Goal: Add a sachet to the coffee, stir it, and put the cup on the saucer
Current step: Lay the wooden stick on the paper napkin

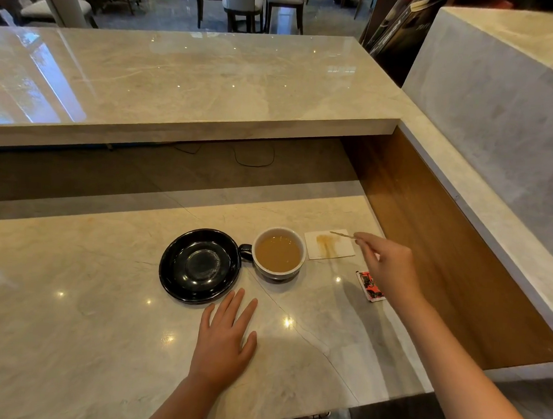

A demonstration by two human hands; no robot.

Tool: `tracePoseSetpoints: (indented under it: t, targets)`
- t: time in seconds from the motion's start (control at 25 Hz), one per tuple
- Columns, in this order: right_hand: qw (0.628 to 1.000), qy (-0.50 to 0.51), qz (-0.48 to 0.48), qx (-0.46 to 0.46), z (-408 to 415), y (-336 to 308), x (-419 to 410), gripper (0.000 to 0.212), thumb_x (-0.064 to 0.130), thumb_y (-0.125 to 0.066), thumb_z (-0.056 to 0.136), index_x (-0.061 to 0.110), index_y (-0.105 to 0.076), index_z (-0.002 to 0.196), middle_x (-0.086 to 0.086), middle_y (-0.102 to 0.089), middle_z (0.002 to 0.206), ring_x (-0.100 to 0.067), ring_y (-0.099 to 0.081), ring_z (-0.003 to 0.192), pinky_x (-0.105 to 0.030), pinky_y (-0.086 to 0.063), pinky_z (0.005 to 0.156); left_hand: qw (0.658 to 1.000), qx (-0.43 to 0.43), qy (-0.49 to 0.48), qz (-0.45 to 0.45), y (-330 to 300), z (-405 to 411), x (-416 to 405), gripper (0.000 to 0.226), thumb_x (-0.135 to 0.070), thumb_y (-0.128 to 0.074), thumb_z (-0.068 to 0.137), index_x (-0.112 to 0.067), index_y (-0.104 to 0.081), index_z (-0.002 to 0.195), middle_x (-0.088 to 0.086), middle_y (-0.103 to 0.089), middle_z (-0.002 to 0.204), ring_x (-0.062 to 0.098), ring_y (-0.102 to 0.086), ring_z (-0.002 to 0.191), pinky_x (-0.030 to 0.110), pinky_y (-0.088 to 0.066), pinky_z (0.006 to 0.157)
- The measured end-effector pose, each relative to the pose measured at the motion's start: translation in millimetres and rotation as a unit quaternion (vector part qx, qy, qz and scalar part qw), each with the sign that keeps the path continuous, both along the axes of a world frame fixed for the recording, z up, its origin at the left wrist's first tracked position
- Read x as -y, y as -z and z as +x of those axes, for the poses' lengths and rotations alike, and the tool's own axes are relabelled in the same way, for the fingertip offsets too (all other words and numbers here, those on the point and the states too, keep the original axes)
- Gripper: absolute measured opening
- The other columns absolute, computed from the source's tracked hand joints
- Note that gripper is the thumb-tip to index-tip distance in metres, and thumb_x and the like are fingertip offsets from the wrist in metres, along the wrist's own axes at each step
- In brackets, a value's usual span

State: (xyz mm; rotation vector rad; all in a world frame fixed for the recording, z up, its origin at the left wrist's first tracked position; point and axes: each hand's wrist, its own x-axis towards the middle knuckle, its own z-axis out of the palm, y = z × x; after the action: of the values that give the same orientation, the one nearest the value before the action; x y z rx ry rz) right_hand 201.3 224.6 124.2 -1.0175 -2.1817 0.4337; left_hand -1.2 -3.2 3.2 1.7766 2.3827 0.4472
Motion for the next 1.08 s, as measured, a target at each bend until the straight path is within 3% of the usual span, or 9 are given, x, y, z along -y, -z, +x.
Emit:
tracePoseSetpoints:
  t: [0.12, 0.2, 0.36, 0.64, 0.84, 0.96, 1.08]
  targets:
    - [0.983, -0.095, 0.134, 0.083, 0, 25, 0, 0.022, 0.004, -0.062, 0.081, 0.002, -0.067, 0.102, -0.016, -0.075, 0.086, -0.027, -0.071, 0.072, -0.037, -0.061, 0.061, 1.0, -0.001, 0.0, -0.002, 0, 0, 0, 0.056, -0.047, -0.033, 0.09, -0.028, -0.033, 0.142, 0.005, -0.03, 0.149, 0.019, -0.017, 0.136, 0.039, -0.006, 0.108]
    - [0.97, -0.121, 0.173, 0.117, 1, 40, 1, 0.031, -0.003, -0.072, 0.073, 0.001, -0.067, 0.103, -0.017, -0.074, 0.091, -0.028, -0.072, 0.077, -0.039, -0.061, 0.062, 1.0, -0.001, 0.0, -0.002, 0, 0, -1, 0.056, -0.048, -0.033, 0.09, -0.028, -0.033, 0.142, 0.004, -0.03, 0.149, 0.018, -0.016, 0.137, 0.038, -0.005, 0.108]
    - [0.963, -0.149, 0.151, 0.165, 7, 65, 8, 0.049, -0.007, -0.081, 0.06, -0.001, -0.065, 0.106, -0.019, -0.072, 0.102, -0.03, -0.07, 0.089, -0.04, -0.06, 0.073, 1.0, -0.002, -0.001, -0.002, 0, 0, -1, 0.056, -0.048, -0.032, 0.09, -0.028, -0.033, 0.142, 0.004, -0.029, 0.149, 0.018, -0.015, 0.137, 0.037, -0.003, 0.108]
    - [0.96, -0.16, 0.112, 0.199, 22, 79, 20, 0.037, 0.008, -0.075, 0.074, 0.003, -0.064, 0.109, -0.016, -0.069, 0.11, -0.029, -0.067, 0.097, -0.034, -0.054, 0.082, 1.0, 0.0, 0.0, -0.001, 1, 0, -1, 0.056, -0.047, -0.033, 0.09, -0.027, -0.035, 0.141, 0.005, -0.031, 0.148, 0.02, -0.018, 0.136, 0.04, -0.01, 0.107]
    - [0.952, -0.159, 0.092, 0.243, 21, 85, 21, 0.038, 0.012, -0.075, 0.075, 0.003, -0.064, 0.109, -0.015, -0.069, 0.111, -0.03, -0.064, 0.103, -0.038, -0.055, 0.084, 1.0, 0.002, 0.002, 0.001, 0, 0, -1, 0.056, -0.047, -0.034, 0.089, -0.027, -0.035, 0.141, 0.005, -0.031, 0.148, 0.019, -0.017, 0.136, 0.041, -0.009, 0.107]
    - [0.948, -0.16, 0.102, 0.255, 18, 81, 25, 0.028, 0.025, -0.056, 0.087, 0.005, -0.066, 0.104, -0.01, -0.071, 0.106, -0.027, -0.064, 0.101, -0.037, -0.056, 0.079, 1.0, 0.003, 0.002, 0.0, 0, 0, -1, 0.056, -0.047, -0.033, 0.09, -0.027, -0.034, 0.142, 0.005, -0.031, 0.148, 0.019, -0.016, 0.136, 0.04, -0.008, 0.107]
    - [0.95, -0.151, 0.088, 0.259, 19, 79, 30, 0.052, 0.042, -0.027, 0.096, 0.008, -0.066, 0.105, -0.007, -0.07, 0.108, -0.025, -0.063, 0.104, -0.036, -0.052, 0.084, 1.0, 0.001, 0.001, -0.003, 0, 0, -1, 0.056, -0.047, -0.033, 0.09, -0.027, -0.034, 0.142, 0.005, -0.03, 0.149, 0.017, -0.014, 0.137, 0.039, -0.005, 0.108]
